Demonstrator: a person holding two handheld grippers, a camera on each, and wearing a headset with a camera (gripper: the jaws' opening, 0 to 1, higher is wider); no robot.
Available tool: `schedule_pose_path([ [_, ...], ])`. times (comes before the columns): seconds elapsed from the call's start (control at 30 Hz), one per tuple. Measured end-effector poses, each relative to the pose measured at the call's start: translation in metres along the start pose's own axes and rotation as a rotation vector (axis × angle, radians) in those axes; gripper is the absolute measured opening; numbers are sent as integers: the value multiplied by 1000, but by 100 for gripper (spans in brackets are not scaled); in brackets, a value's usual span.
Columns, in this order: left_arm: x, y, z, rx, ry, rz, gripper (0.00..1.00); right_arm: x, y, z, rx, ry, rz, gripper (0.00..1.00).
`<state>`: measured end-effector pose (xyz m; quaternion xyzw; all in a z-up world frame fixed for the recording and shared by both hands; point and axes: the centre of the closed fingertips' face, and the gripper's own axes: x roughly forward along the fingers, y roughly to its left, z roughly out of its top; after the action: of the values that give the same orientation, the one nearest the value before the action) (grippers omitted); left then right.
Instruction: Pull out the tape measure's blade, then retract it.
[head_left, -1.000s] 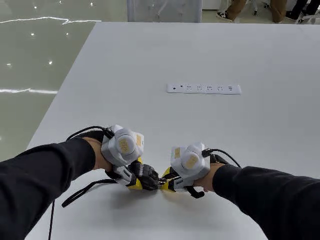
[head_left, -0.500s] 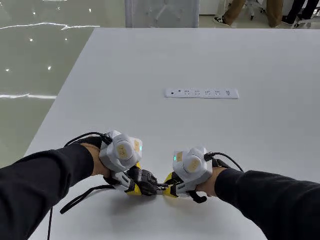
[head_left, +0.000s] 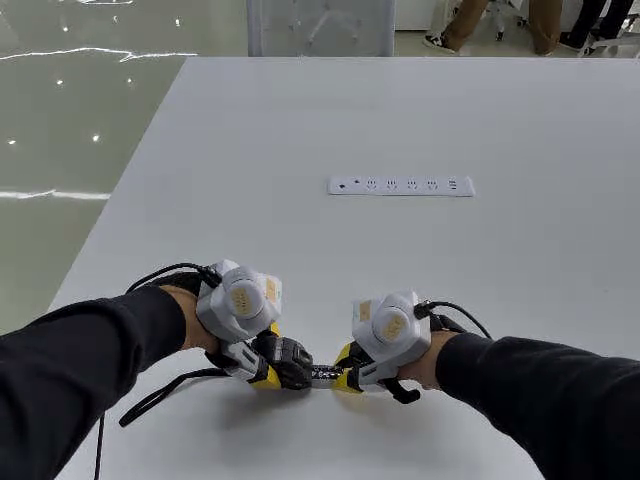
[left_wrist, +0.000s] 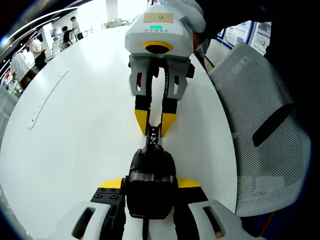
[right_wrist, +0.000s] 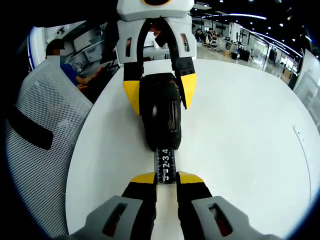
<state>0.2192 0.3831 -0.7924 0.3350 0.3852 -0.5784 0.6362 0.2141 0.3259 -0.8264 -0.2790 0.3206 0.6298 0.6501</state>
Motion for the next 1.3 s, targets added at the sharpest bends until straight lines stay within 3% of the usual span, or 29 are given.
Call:
schedule_pose_path([
  [1.3,0,1,1,6,-3,12,33,-16,-5,-21,-10,25,-29,11],
])
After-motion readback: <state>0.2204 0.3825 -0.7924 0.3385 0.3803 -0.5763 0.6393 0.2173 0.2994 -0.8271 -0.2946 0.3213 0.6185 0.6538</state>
